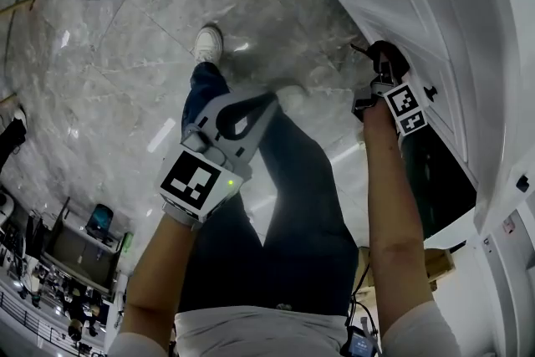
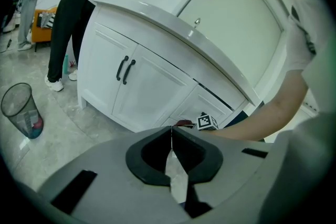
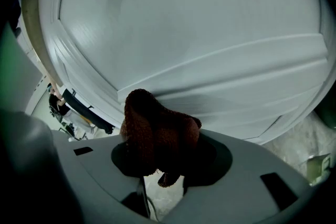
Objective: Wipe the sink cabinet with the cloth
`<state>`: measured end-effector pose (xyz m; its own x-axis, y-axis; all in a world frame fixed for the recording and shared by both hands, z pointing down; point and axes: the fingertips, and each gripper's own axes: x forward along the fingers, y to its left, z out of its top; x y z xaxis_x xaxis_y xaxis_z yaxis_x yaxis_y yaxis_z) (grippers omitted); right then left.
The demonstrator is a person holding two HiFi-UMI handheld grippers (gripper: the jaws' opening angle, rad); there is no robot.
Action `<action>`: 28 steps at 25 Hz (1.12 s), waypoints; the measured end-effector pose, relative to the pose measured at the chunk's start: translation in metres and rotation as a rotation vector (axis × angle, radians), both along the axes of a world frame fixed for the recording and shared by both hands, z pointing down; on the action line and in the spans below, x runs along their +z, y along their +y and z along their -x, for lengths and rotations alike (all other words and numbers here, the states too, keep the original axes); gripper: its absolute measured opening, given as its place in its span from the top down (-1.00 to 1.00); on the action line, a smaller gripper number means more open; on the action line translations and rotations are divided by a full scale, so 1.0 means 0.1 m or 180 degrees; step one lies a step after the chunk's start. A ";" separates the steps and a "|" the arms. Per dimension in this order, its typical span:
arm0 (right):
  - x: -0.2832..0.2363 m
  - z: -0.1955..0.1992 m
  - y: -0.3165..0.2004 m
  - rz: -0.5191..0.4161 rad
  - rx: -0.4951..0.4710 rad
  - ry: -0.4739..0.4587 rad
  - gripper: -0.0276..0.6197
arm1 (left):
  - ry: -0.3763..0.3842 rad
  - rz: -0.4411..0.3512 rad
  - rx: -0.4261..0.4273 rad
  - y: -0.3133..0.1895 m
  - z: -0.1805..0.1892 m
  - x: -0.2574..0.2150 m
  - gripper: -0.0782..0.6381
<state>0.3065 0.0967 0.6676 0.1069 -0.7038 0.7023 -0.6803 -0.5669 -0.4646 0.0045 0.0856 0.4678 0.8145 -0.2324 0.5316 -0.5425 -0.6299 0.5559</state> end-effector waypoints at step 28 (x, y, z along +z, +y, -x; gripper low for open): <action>-0.13 -1.18 1.62 0.0278 0.0533 0.0210 0.42 | 0.0056 -0.0049 0.0763 0.81 -0.88 -0.11 0.74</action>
